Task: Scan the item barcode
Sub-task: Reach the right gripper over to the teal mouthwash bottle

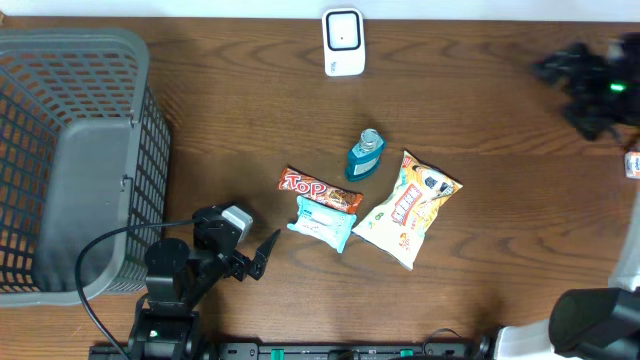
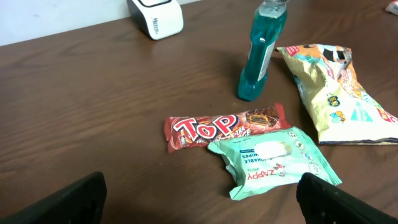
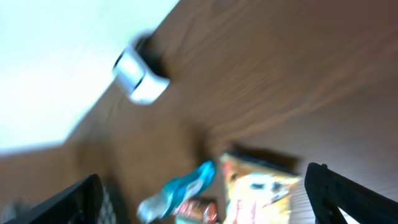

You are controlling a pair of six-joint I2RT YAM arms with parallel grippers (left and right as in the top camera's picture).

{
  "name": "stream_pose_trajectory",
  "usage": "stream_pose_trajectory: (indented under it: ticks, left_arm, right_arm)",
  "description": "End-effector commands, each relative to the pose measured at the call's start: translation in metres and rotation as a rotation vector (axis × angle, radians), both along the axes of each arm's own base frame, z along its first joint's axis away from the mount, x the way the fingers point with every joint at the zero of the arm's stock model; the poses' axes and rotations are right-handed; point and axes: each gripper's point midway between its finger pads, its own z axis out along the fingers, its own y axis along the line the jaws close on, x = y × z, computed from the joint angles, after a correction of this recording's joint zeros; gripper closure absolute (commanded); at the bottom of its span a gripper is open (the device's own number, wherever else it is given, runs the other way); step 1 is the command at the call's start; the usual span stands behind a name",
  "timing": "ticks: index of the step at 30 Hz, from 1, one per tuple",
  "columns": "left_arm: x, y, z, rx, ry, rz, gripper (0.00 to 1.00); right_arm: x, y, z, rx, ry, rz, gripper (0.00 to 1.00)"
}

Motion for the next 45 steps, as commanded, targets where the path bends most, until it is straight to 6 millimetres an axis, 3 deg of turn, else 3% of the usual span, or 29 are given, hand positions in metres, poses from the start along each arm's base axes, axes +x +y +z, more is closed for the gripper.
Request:
stream_pose_trajectory:
  ticks: [1,6,11,15,19,20,21,23,29,32,45]
  left_arm:
    - [0.000,0.002,-0.003,-0.004,0.008,0.011,0.02]
    - [0.000,0.002,-0.003,-0.004,0.008,0.011,0.02]
    - [0.000,0.002,-0.003,-0.004,0.008,0.011,0.02]
    - [0.000,0.002,-0.003,-0.004,0.008,0.011,0.02]
    - [0.000,0.002,-0.003,-0.004,0.008,0.011,0.02]
    - [0.000,0.002,-0.003,-0.004,0.008,0.011,0.02]
    - [0.000,0.002,-0.003,-0.004,0.008,0.011,0.02]
    - [0.000,0.002,-0.003,-0.004,0.008,0.011,0.02]
    - [0.000,0.002,-0.003,-0.004,0.008,0.011,0.02]
    - [0.000,0.002,-0.003,-0.004,0.008,0.011,0.02]
    - [0.000,0.002,-0.003,-0.004,0.008,0.011,0.02]
  right_arm:
    - [0.001,0.055,0.001,0.051,0.000,0.147,0.01]
    - [-0.004,0.115,0.001,0.020,-0.015,0.302,0.01]
    - [-0.010,0.159,-0.002,-0.214,-0.186,0.639,0.02]
    - [-0.010,0.162,-0.011,-0.416,-0.228,0.746,0.01]
    - [-0.029,0.183,-0.016,-0.578,-0.395,1.121,0.02]
    - [-0.034,0.185,-0.019,-0.624,-0.432,1.211,0.07]
    - [-0.036,0.186,-0.020,-0.656,-0.457,1.264,0.01]
    - [-0.035,0.185,-0.020,-0.704,-0.497,1.321,0.01]
    - [-0.055,0.204,-0.016,-0.667,-0.688,1.545,0.01]
    - [-0.054,0.206,-0.022,-0.673,-0.722,1.599,0.01]
    - [-0.026,0.216,-0.090,-0.614,-0.670,1.727,0.01]
